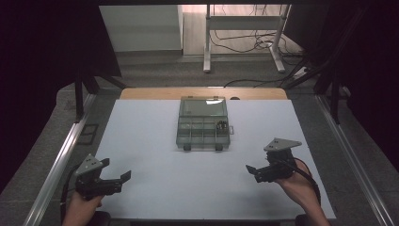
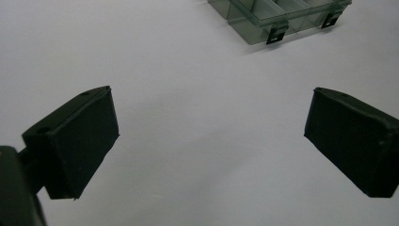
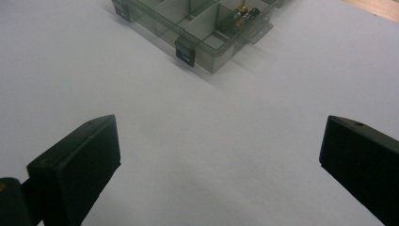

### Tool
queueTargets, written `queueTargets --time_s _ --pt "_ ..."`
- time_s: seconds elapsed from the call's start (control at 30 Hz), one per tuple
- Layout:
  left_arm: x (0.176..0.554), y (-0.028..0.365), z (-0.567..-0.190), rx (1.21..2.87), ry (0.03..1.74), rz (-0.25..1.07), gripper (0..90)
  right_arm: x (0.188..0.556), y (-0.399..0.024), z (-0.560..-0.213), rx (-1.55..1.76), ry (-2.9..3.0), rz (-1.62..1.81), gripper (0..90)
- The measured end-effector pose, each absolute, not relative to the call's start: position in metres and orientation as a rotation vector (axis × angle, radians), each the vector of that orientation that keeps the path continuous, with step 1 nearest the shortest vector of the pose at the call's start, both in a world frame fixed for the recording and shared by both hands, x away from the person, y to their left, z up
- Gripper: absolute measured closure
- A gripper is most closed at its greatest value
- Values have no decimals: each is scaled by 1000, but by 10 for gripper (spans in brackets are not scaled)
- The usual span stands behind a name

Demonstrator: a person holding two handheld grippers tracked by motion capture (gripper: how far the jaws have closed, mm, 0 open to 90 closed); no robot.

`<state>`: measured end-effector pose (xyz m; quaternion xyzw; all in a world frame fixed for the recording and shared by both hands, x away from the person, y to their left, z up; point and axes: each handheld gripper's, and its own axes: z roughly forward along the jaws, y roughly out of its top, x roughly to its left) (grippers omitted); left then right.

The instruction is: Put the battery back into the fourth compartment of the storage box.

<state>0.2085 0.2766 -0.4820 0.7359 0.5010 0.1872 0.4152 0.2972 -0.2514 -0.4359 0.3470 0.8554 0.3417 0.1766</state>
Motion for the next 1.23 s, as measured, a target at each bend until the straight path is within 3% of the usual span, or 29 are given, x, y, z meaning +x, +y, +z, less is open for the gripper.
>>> queueTargets --time_s 0.87,1.23 --pt "208 276 -482 1852 1259 475 41 262 -307 -453 1215 2285 1003 0" --pt "208 276 -482 1848 1260 472 41 261 -311 -456 1237 2266 990 0"
